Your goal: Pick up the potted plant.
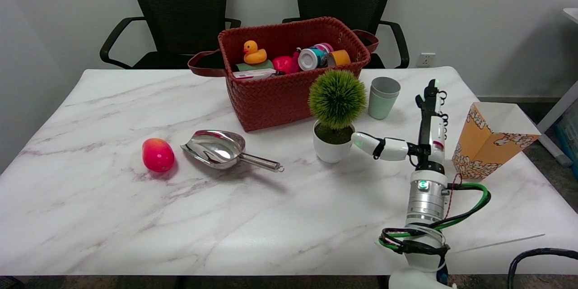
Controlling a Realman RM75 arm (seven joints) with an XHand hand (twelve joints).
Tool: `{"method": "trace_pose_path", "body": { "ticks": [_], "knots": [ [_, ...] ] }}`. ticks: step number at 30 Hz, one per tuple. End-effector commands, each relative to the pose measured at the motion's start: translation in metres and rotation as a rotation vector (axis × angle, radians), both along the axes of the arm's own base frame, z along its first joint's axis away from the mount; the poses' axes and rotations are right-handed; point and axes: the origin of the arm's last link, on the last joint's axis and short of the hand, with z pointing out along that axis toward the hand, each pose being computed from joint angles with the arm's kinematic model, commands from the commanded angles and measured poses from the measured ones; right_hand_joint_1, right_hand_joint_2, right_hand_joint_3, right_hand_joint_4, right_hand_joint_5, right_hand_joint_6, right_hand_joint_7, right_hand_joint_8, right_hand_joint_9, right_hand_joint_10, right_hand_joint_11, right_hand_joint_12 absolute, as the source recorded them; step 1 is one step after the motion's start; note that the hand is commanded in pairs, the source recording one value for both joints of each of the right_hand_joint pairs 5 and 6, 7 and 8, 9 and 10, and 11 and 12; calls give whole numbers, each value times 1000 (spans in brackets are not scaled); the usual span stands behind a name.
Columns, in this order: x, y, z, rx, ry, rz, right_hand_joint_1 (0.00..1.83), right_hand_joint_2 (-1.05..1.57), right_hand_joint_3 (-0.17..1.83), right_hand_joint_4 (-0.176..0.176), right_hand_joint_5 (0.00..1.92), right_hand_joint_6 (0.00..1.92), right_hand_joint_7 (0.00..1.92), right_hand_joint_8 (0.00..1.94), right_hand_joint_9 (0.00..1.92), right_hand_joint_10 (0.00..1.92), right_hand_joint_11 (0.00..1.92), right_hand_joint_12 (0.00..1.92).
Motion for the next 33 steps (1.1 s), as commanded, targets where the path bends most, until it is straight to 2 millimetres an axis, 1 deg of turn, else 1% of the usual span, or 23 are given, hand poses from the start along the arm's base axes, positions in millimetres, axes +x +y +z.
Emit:
{"method": "trace_pose_path", "body": {
  "ticks": [1,5,10,19,28,33],
  "knots": [
    [-22,2,-11,101,-67,-73,1118,-137,460,0,0,0,97,97,242,242,82,82],
    [-26,-2,-14,137,-71,-99,1116,-132,465,0,0,0,103,103,244,244,0,0],
    [-33,-6,-16,172,-69,-139,1116,-126,465,0,0,0,106,106,245,245,0,0],
    [-42,-12,-11,192,-67,-188,1113,-115,469,0,0,0,107,107,230,230,0,0],
    [-42,-23,-7,213,-89,-180,1105,-102,480,0,0,0,98,98,220,220,0,0],
    [-42,-33,-10,254,-93,-175,1097,-87,490,0,0,0,112,112,216,216,0,0]
  ]
}}
